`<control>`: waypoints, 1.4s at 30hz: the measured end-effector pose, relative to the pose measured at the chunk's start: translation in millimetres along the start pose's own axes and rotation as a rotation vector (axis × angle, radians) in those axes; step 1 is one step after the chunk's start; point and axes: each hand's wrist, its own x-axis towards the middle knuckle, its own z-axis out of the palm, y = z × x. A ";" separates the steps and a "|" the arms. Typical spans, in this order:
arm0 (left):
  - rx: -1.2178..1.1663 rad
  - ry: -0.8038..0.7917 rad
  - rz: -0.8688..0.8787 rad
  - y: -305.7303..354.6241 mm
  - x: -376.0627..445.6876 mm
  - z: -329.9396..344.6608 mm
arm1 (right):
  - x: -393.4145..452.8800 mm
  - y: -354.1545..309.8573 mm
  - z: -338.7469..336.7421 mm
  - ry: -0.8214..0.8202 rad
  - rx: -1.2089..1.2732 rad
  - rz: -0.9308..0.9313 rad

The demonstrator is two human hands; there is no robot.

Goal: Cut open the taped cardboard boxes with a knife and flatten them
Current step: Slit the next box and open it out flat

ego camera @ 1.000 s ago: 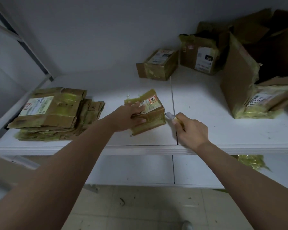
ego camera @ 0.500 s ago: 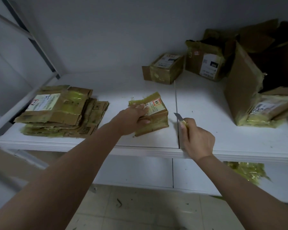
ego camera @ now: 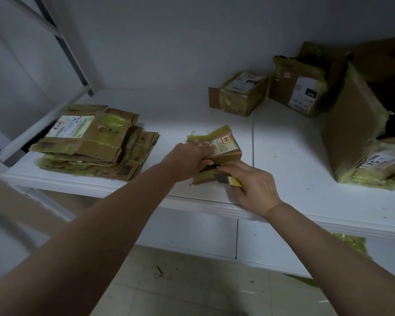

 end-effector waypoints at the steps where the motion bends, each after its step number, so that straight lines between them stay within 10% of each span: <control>1: -0.007 -0.002 0.002 0.1 -0.5 -0.2 | 0.9 -0.8 1.2 -0.043 -0.017 0.008; 9: 0.013 0.021 0.027 -1.3 -2.2 -2.7 | 9.1 -5.5 4.7 -0.306 -0.161 0.031; 29: -0.032 0.004 0.000 4.5 -5.8 -2.4 | -1.0 1.4 -8.1 0.153 -0.158 0.153; 42: -0.042 -0.031 -0.001 -2.6 1.8 -7.3 | 30.3 17.5 1.2 0.018 -0.357 0.082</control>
